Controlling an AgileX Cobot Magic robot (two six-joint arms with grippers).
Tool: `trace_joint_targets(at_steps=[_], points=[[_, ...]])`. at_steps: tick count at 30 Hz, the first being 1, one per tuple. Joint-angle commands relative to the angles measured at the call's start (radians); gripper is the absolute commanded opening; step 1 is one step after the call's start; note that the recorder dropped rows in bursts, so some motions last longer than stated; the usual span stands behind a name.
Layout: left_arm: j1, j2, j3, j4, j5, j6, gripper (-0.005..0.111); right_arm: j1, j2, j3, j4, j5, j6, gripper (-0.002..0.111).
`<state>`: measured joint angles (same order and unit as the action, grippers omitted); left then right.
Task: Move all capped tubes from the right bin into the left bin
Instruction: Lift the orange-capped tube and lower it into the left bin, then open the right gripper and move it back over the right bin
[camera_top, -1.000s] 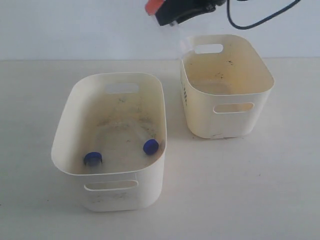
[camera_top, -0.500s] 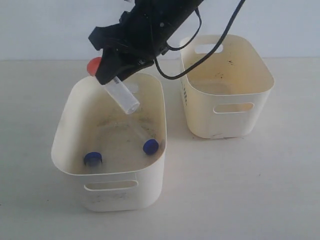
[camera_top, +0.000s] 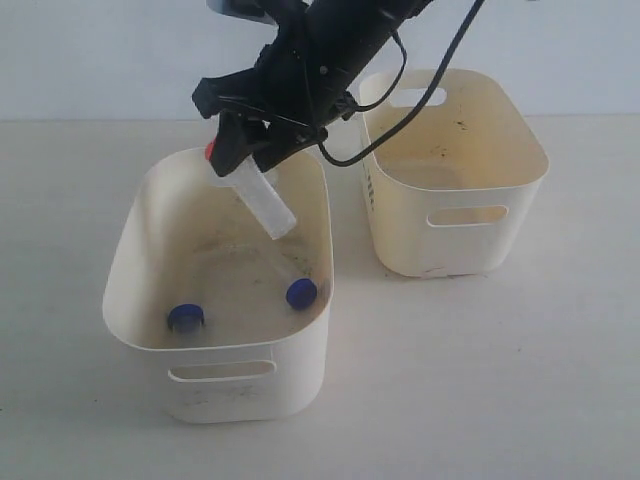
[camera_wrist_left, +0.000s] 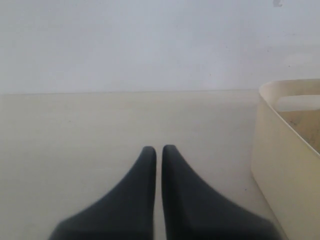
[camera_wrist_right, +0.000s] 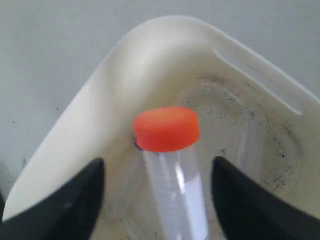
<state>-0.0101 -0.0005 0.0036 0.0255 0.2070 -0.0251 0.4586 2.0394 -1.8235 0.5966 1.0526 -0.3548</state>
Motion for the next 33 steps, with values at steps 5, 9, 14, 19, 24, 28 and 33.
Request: trace_joint_targets(at_steps=[5, 9, 14, 19, 24, 28, 33], points=[[0.000, 0.000, -0.004, -0.006, -0.004, -0.010, 0.004, 0.003, -0.004, -0.002, 0.001, -0.029, 0.002, 0.081], [0.000, 0.000, -0.004, -0.006, -0.004, -0.010, 0.004, -0.010, -0.021, -0.002, -0.014, -0.022, 0.002, 0.058], [0.000, 0.000, -0.004, -0.006, -0.004, -0.010, 0.004, -0.067, -0.080, -0.002, -0.077, -0.013, -0.052, 0.022], [0.000, 0.000, -0.004, -0.006, -0.004, -0.010, 0.004, -0.191, -0.150, -0.002, -0.081, -0.017, -0.072, 0.000], [0.000, 0.000, -0.004, -0.006, -0.004, -0.010, 0.004, -0.330, -0.166, -0.002, -0.086, -0.013, -0.079, 0.000], [0.000, 0.000, -0.004, -0.006, -0.004, -0.010, 0.004, -0.395, -0.164, -0.002, -0.111, -0.009, -0.079, 0.000], [0.000, 0.000, -0.004, -0.006, -0.004, -0.010, 0.004, -0.433, -0.162, -0.002, -0.143, 0.072, -0.144, 0.000]])
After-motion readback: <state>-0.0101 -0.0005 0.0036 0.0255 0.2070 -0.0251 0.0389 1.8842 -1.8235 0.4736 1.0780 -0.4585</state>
